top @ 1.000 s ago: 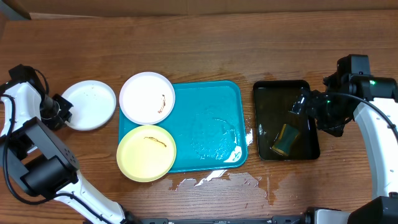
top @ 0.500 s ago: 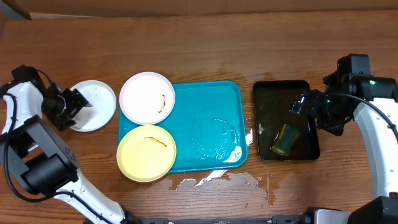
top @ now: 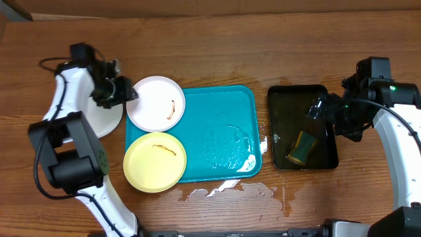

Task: Clean dirty plates on tray and stack at the side
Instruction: 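Reach the left gripper to the white plate on the teal tray and grip its rim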

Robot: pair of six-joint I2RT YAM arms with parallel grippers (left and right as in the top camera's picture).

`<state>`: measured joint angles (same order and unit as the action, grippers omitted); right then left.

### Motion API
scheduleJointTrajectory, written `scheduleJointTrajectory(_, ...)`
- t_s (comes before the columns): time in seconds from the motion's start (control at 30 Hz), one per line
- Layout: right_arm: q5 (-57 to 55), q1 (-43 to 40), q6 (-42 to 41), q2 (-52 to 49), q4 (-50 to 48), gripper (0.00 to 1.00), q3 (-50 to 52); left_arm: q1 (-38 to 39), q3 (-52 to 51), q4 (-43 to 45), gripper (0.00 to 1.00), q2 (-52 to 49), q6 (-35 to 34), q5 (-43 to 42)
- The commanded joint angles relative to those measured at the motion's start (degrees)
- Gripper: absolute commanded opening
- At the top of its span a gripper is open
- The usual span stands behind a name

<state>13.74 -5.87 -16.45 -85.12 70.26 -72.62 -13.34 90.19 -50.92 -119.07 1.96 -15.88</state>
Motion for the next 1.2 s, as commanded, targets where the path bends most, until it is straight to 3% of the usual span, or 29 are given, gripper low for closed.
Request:
scheduleJointTrajectory(0.0, 0.44, 0.07, 0.39, 0.15, -0.07, 1.0, 0.26, 2.69, -0.07, 1.79, 0.56, -0.63, 1.9, 7.65)
scheduleJointTrajectory(0.33, 0.44, 0.07, 0.42, 0.15, 0.11, 1.0, 0.26, 7.3, -0.09, 1.55, 0.49, -0.63, 0.83, 10.08)
scheduleJointTrajectory(0.6, 0.46, 0.07, 0.39, 0.15, 0.33, 1.0, 0.26, 8.41, -0.09, -2.62, 0.4, -0.63, -1.77, -0.35)
scheduleJointTrajectory(1.17, 0.5, 0.07, 0.37, 0.15, 1.22, 1.0, 0.26, 19.76, -2.08, -4.5, 0.43, -0.63, -4.79, -0.68)
